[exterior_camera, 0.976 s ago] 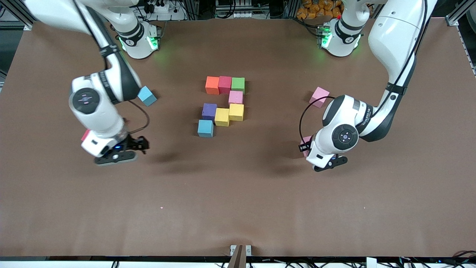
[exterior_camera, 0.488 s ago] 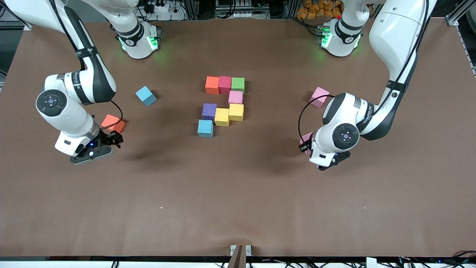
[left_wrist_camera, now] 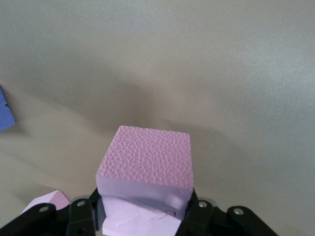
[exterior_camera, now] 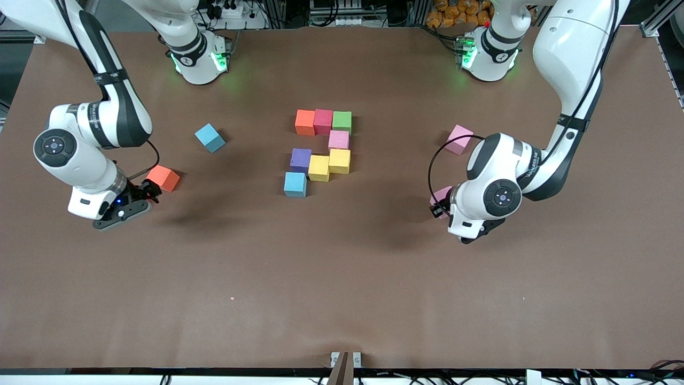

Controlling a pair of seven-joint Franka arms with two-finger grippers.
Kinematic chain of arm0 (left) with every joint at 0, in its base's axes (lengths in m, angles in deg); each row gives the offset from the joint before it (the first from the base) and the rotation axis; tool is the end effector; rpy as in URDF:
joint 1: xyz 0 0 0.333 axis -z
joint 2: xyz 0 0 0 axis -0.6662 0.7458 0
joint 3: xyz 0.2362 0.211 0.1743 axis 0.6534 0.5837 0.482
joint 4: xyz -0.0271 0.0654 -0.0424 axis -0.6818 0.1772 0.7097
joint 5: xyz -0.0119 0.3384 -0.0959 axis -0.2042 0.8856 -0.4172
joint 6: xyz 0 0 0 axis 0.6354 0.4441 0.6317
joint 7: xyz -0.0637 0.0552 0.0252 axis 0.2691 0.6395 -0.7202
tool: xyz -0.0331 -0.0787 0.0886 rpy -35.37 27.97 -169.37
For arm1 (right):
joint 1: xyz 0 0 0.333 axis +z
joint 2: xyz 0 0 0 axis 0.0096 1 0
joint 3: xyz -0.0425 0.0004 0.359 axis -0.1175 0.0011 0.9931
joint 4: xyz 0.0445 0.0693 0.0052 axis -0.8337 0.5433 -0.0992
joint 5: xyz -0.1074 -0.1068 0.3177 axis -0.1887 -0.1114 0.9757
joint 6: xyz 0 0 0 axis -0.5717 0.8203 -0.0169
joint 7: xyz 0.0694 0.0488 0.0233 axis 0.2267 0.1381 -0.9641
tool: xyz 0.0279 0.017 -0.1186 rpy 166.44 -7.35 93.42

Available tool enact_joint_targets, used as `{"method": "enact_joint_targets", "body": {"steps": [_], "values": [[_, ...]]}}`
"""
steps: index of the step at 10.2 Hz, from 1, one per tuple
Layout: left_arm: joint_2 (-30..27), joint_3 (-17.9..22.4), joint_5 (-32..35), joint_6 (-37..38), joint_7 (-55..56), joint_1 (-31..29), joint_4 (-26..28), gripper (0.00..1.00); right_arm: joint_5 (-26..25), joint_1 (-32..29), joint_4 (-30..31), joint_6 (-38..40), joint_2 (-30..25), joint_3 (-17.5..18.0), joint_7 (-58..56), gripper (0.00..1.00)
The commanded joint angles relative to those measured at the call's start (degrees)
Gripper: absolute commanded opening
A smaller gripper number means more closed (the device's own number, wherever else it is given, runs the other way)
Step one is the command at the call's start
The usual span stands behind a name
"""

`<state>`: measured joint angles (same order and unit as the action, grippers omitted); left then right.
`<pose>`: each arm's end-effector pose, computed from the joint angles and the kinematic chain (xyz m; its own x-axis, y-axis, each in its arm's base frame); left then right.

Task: Form number 2 with 11 blocks
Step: 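Open the right gripper and withdraw while the left gripper carries pink, then grasp the magenta cube beside the orange cube with the right gripper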

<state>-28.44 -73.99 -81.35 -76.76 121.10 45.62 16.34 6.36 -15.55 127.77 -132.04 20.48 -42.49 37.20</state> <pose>0.5944 -0.2235 0.3181 0.8264 0.5022 -0.2548 0.4897 -0.8643 -0.1153 0.5601 -0.0227 0.3706 0.8654 0.5000 -0.0333 0.4994 -0.8551 0.1391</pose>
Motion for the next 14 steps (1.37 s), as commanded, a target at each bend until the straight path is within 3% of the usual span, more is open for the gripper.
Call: {"method": "enact_joint_targets", "body": {"steps": [1,3,6,9,14], "values": [[-1.7,-0.1,-0.5,1.1,0.3,-0.3,-0.9,0.17,0.2,-1.3,2.5,-2.1,-1.5,1.1,-1.4,1.0],[-1.7,0.5,-0.2,1.1,-1.1,-0.2,-1.0,0.17,0.2,-2.4,3.9,-2.6,-1.5,1.2,-4.0,1.0],[-1.7,1.5,4.4,1.1,-2.0,-1.7,-2.6,0.17,0.4,-2.6,9.8,-11.7,-1.6,1.2,-3.9,1.0],[-1.5,1.8,6.4,1.1,-3.3,-5.3,-4.9,0.17,0.4,-4.0,10.9,-12.0,-0.7,1.1,-5.3,1.0],[-0.3,1.8,6.0,1.0,0.5,-3.7,-6.2,0.17,0.4,-4.1,11.9,-12.1,-0.3,1.2,-5.5,1.0]]}}
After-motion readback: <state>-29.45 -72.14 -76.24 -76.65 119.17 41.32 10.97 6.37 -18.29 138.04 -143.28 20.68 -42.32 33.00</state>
